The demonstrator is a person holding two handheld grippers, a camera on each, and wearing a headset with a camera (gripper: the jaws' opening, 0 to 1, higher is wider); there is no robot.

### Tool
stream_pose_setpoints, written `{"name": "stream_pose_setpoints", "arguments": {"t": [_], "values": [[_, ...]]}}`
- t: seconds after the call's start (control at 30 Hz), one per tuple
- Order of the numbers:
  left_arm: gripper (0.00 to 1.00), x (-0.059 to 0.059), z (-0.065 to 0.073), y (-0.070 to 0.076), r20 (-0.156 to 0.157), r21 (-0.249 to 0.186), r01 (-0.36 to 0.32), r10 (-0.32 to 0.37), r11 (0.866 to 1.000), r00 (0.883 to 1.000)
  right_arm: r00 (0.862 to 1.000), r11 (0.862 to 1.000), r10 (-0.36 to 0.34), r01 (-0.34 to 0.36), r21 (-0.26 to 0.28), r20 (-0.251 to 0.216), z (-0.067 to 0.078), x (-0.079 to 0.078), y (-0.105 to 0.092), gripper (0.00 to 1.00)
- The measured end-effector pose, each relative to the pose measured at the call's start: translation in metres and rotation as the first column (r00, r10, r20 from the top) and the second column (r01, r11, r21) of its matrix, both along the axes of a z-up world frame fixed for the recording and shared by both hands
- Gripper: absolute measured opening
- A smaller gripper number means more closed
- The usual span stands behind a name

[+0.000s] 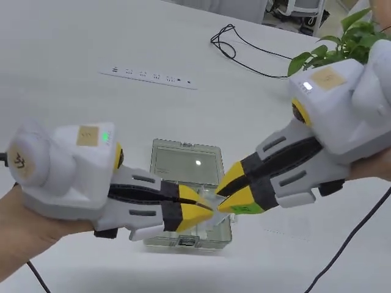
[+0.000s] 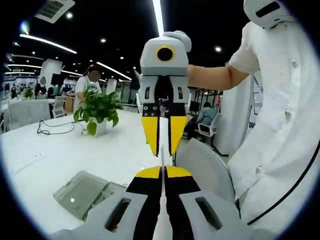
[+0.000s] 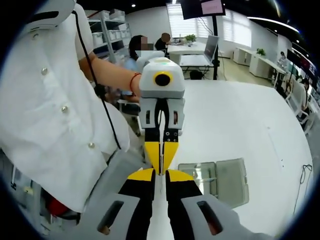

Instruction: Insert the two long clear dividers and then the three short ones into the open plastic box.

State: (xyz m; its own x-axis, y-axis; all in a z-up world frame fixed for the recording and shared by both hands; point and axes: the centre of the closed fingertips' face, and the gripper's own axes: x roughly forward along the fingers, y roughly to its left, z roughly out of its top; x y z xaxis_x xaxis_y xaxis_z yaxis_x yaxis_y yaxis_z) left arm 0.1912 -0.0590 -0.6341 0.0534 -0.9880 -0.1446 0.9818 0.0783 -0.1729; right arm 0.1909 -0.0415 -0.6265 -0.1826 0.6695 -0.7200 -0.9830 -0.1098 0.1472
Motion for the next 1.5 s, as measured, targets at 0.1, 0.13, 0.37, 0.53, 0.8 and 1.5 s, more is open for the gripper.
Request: {"name": "stream_pose_setpoints", "arguments": {"t": [0.1, 0.13, 0.37, 0.53, 0.8, 1.5], "values": [[0.00, 0.000, 0.000, 0.000, 0.002, 0.001, 0.001, -0.001, 1.000, 1.000, 1.000, 1.000, 0.013, -0.013, -0.012, 0.004, -0.003, -0.001, -0.001, 0.07], [0.00, 0.000, 0.000, 0.000, 0.003, -0.001, -0.001, 0.001, 1.000, 1.000, 1.000, 1.000, 0.016, -0.015, -0.015, 0.004, -0.003, -0.001, -0.002, 0.06], [0.00, 0.000, -0.002, 0.001, 0.010, 0.007, 0.003, -0.003, 1.000, 1.000, 1.000, 1.000, 0.021, -0.021, -0.016, -0.006, -0.005, -0.001, -0.001, 0.03], [0.00, -0.001, -0.005, 0.002, 0.022, 0.023, 0.002, -0.003, 1.000, 1.000, 1.000, 0.999, 0.025, -0.025, -0.021, -0.004, -0.007, -0.003, 0.001, 0.03], [0.00, 0.001, -0.008, 0.005, 0.022, 0.032, -0.013, 0.013, 0.999, 1.000, 1.000, 1.000, 0.019, -0.019, -0.022, 0.003, -0.009, -0.002, 0.003, 0.02], [0.26, 0.009, -0.033, 0.036, -0.017, 0.101, -0.132, 0.134, 0.986, 0.991, 0.999, 1.000, -0.022, 0.022, 0.002, 0.031, -0.005, 0.013, 0.010, 0.02]]}}
